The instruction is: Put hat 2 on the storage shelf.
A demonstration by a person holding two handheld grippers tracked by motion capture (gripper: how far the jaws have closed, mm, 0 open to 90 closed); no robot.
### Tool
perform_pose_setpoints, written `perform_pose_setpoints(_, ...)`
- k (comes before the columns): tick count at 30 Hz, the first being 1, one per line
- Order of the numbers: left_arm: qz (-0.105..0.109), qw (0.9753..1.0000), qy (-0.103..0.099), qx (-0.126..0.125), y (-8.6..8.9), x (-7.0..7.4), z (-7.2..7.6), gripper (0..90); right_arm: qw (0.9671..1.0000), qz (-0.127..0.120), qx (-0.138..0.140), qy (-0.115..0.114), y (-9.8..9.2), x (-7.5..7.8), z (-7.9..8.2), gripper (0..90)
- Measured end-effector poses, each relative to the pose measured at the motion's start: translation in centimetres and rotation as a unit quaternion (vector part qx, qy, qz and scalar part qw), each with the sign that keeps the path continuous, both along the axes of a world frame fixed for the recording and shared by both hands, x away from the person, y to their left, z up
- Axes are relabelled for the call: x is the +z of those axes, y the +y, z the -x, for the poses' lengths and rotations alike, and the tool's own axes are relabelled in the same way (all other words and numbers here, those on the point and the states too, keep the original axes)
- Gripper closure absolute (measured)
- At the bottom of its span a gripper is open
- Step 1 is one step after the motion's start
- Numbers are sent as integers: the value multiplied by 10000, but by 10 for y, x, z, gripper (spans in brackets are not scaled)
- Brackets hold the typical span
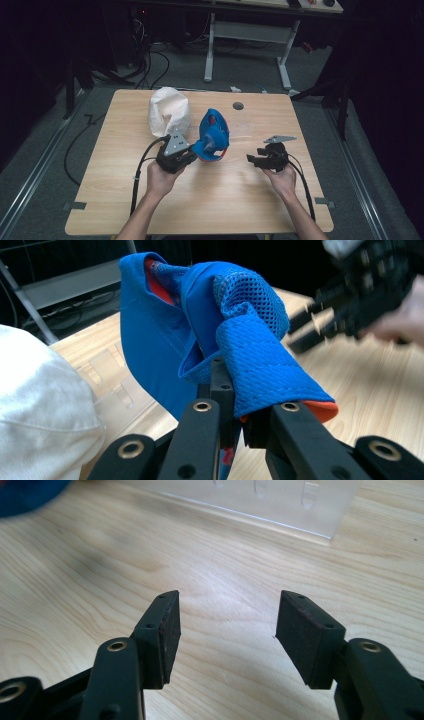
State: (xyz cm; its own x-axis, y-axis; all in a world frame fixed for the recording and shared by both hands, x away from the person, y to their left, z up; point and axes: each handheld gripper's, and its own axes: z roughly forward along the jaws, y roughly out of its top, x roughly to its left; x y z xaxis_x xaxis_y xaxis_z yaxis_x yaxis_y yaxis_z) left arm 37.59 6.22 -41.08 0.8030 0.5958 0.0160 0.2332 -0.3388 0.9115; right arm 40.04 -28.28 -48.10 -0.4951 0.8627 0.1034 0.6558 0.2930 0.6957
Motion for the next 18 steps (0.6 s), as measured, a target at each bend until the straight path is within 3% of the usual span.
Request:
perform_pose_setpoints(2, 176, 9998, 86, 38, 3, 3, -6, 863, 9998, 78, -91, -134, -1, -10, 7, 426)
perform_pose_setpoints(6, 431, 9987, 181, 186, 7, 10, -20, 863, 9994, 256, -233, -55, -3, -28, 14, 412)
perform_pose_setpoints(10, 648, 9971, 228, 327, 10, 17, -34, 863, 9986, 355, -378, -133, -6, -40, 20, 395)
perform_pose_setpoints(18, 803, 9952, 214, 523, 8, 28, -57, 863, 9964, 461, -562, -445, -9, -50, 27, 358)
